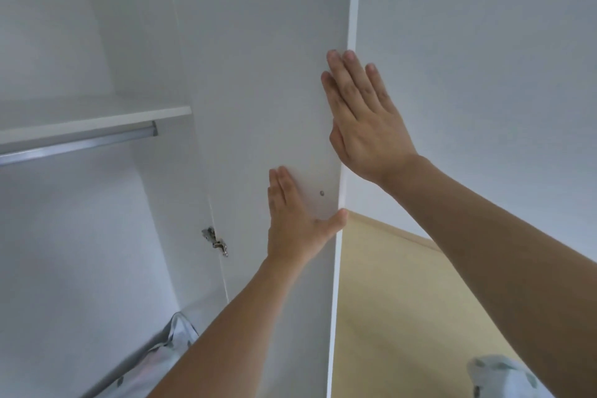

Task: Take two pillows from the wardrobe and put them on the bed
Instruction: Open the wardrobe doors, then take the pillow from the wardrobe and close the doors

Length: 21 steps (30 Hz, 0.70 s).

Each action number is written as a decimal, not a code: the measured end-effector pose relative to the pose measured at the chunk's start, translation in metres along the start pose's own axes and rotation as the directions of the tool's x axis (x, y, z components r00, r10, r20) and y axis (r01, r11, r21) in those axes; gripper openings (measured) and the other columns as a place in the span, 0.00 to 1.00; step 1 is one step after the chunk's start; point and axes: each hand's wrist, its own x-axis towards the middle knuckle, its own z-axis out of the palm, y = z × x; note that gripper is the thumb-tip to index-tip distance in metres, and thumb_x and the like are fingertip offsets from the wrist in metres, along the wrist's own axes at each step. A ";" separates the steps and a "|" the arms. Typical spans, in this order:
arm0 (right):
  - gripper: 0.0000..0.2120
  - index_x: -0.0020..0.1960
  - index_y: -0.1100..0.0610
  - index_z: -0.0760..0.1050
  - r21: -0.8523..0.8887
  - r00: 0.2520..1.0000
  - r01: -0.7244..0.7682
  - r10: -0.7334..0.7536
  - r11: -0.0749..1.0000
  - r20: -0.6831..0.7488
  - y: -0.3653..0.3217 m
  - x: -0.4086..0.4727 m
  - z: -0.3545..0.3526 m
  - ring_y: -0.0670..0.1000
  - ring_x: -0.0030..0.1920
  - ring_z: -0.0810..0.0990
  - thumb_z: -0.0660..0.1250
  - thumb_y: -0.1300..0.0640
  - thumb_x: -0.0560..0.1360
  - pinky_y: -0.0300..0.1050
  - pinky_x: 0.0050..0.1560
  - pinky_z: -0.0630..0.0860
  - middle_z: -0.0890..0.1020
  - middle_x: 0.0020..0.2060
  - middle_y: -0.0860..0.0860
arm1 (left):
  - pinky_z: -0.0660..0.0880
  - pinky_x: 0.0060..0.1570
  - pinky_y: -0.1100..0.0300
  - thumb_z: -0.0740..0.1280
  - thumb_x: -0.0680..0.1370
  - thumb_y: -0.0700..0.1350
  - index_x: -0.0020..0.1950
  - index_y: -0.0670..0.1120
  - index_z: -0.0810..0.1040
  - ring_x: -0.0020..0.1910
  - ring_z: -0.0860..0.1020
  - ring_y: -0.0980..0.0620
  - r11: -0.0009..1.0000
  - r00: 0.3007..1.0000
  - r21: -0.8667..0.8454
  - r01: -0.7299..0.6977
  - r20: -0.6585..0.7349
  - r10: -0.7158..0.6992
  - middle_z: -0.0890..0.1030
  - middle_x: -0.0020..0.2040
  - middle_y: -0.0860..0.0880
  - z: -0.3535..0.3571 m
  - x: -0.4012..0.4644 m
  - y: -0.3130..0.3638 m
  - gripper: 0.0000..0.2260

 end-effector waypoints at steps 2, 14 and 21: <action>0.28 0.75 0.66 0.55 -0.030 0.998 -0.024 0.026 0.999 0.059 0.007 -0.003 0.005 0.61 0.77 0.52 0.54 0.62 0.76 0.57 0.76 0.49 0.55 0.76 0.61 | 0.60 0.71 0.44 0.64 0.61 0.73 0.77 0.49 0.35 0.77 0.41 0.53 0.999 0.999 0.011 0.034 -0.022 -0.034 0.37 0.78 0.55 0.011 0.006 0.004 0.59; 0.28 0.76 0.65 0.52 0.026 0.991 -0.080 0.076 0.996 0.106 -0.042 -0.009 0.026 0.59 0.77 0.49 0.52 0.61 0.78 0.55 0.77 0.41 0.53 0.77 0.60 | 0.52 0.73 0.42 0.58 0.73 0.70 0.79 0.46 0.47 0.78 0.47 0.53 0.948 0.953 0.193 -0.255 -0.115 0.280 0.49 0.80 0.49 0.006 0.016 -0.049 0.44; 0.30 0.77 0.65 0.49 0.385 0.974 -0.080 -0.010 0.919 0.226 -0.198 0.017 0.085 0.58 0.77 0.43 0.53 0.58 0.78 0.57 0.77 0.42 0.48 0.77 0.60 | 0.52 0.75 0.44 0.52 0.81 0.58 0.78 0.41 0.51 0.78 0.52 0.47 0.852 0.973 0.523 0.033 -0.210 0.092 0.55 0.78 0.44 -0.112 -0.023 -0.217 0.31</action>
